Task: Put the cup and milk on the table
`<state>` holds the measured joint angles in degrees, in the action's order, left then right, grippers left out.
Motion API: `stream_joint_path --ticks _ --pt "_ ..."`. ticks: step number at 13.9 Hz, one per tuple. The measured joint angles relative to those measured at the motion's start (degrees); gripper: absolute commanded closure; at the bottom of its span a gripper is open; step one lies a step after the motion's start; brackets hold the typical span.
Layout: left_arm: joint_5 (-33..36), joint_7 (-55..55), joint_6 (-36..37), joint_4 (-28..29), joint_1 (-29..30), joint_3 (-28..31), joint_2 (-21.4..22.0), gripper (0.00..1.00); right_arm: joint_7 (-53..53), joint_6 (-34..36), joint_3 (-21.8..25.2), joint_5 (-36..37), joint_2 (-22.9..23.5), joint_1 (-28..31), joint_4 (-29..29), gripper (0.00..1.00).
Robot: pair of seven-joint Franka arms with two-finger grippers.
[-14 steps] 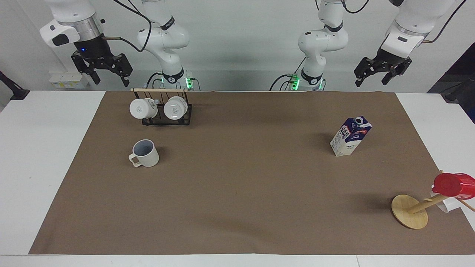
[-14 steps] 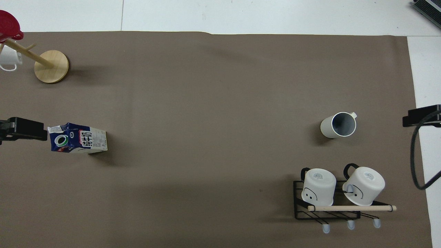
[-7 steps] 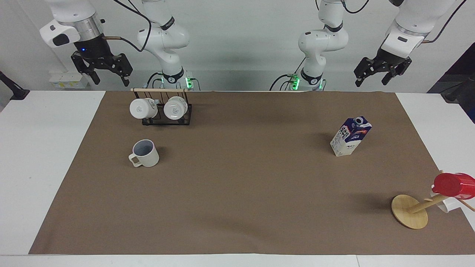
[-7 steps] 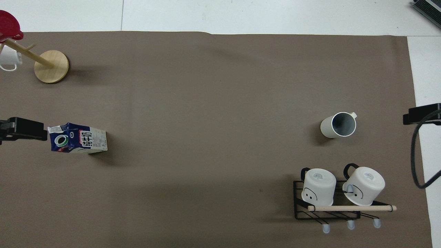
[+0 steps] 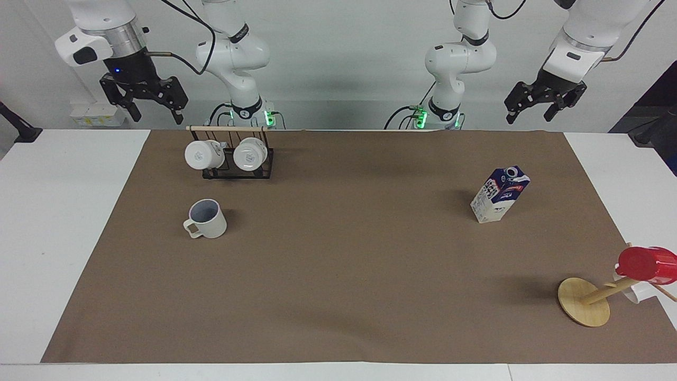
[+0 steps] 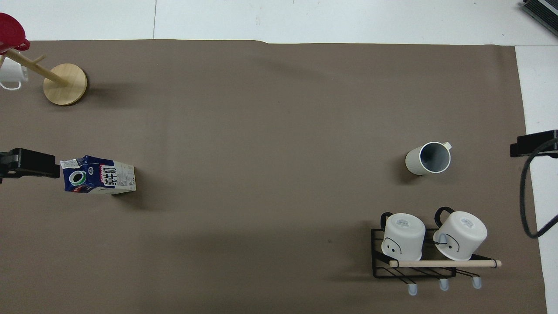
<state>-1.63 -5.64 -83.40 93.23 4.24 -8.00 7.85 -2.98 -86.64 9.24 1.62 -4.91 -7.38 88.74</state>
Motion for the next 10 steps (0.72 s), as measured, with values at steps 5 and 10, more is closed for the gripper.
stream_joint_path --ticks 5,10 --pt "0.0 0.0 0.0 0.0 0.0 0.01 0.0 0.0 0.0 0.74 0.01 0.0 0.0 0.01 0.03 0.0" --pt "0.0 0.0 0.0 0.0 0.0 0.01 0.0 0.0 0.0 0.74 0.02 0.0 0.0 0.01 0.24 0.0"
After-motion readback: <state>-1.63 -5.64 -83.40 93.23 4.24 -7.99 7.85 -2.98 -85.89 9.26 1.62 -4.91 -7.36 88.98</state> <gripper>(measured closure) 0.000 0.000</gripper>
